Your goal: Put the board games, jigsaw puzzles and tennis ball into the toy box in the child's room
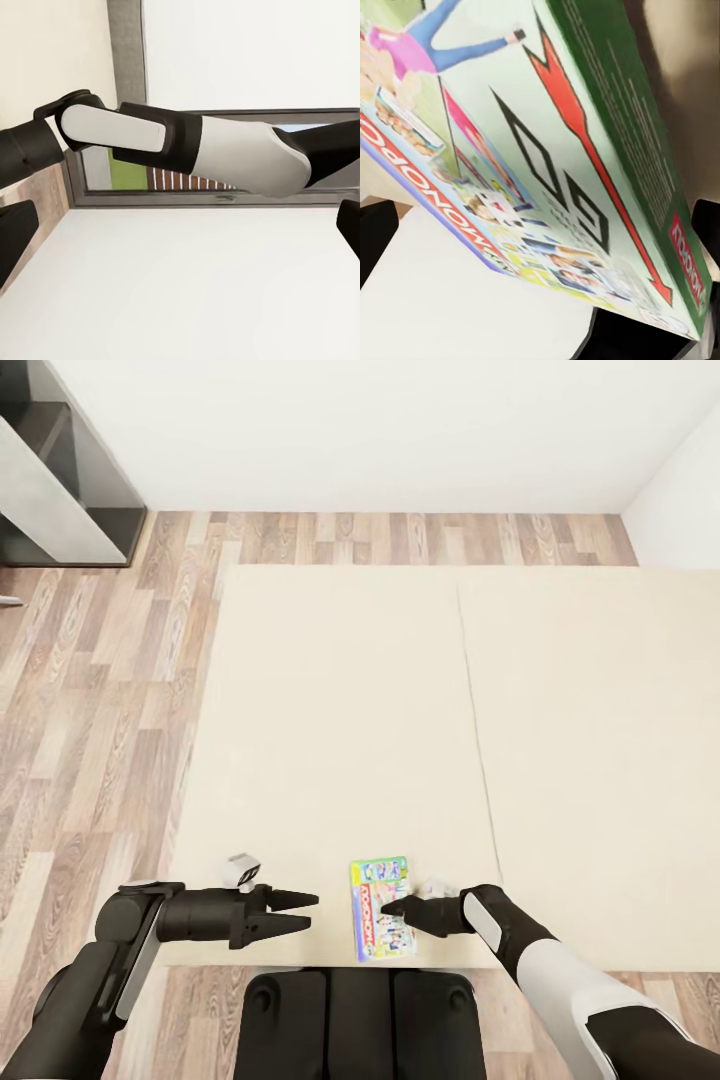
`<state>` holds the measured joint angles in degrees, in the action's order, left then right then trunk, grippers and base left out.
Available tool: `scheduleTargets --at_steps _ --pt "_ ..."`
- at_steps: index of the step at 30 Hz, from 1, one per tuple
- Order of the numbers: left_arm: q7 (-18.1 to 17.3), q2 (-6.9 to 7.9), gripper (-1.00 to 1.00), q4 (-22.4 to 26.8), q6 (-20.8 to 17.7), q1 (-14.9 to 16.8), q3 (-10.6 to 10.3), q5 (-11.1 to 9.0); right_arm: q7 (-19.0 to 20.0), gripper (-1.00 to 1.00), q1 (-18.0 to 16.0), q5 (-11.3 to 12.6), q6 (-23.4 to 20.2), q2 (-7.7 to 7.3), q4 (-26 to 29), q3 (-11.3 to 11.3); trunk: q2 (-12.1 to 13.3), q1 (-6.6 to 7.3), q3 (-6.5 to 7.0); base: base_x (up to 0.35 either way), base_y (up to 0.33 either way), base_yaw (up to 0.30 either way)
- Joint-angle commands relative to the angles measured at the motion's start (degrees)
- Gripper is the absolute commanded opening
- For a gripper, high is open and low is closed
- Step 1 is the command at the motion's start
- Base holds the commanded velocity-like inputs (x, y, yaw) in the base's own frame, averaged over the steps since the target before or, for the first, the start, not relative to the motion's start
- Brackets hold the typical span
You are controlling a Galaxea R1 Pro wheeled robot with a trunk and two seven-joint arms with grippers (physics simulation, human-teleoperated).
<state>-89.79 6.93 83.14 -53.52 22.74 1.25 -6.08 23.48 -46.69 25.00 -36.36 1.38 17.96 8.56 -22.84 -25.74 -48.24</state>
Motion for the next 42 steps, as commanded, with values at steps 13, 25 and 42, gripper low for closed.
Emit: scheduleTargets --at_steps 13,25,42 --pt "-0.2 0.04 1.00 0.0 -0.6 0.0 0.0 -0.1 0.2 1.00 0.0 0.3 0.0 0.02 0.2 0.2 -0.1 -0.04 -0.06 0.000 0.085 0.000" --pt "-0.2 0.07 1.00 0.0 -0.6 0.0 0.0 -0.1 0.2 1.00 0.0 0.2 0.1 0.02 0.2 0.2 -0.1 -0.04 -0.06 0.000 0.100 0.000" --pt "-0.2 0.09 1.00 0.0 -0.6 0.0 0.0 -0.1 0.2 1.00 0.0 0.2 0.1 0.10 0.2 0.2 -0.1 -0.04 -0.06 0.000 0.064 0.000"
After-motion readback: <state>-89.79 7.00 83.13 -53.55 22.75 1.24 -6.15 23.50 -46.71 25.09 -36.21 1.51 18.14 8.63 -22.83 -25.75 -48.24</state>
